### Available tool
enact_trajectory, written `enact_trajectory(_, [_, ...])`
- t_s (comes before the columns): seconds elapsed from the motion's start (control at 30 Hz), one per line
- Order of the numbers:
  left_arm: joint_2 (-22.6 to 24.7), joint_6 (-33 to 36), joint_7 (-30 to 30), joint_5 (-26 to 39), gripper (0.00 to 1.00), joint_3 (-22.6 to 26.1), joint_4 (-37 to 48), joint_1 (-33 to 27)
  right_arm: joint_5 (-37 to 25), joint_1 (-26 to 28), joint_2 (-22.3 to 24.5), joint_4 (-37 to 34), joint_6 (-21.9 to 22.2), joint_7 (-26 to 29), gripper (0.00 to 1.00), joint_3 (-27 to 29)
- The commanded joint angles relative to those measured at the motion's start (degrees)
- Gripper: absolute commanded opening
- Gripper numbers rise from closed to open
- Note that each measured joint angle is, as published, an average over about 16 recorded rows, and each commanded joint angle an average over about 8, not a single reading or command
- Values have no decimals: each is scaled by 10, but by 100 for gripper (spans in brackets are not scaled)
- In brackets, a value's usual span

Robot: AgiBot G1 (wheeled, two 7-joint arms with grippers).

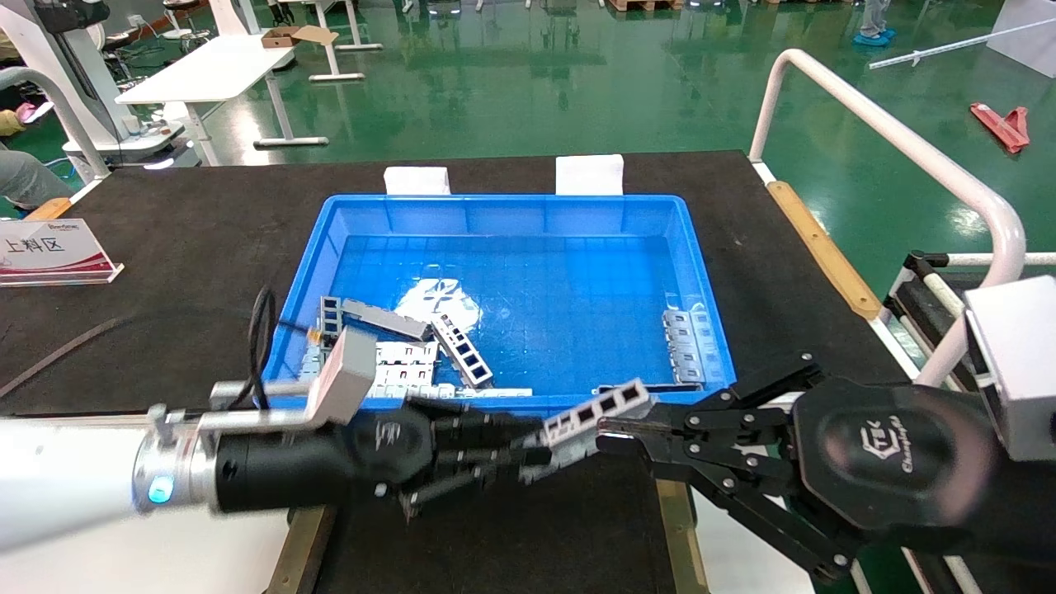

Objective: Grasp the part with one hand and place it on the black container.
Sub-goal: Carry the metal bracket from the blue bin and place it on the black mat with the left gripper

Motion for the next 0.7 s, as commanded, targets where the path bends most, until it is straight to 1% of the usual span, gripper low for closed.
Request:
enact_trajectory(0.03, [-17,-2,-13,-4,0,2,-32,22,0,0,0,0,0,0,0,0])
enact_trajectory(0.2, [-57,-79,-23,-7,0,6,-130,97,0,0,0,0,0,0,0,0])
enact_trajectory(0.4, [-88,-221,-52,-16,0,10,-233,184,0,0,0,0,0,0,0,0])
enact_trajectory(0.53, [-94,-325,-78,-15,0,17,-283,228,0,0,0,0,0,0,0,0])
enact_trajectory(0.7, [-83,-438,-109,-13,0,28,-316,264,0,0,0,0,0,0,0,0])
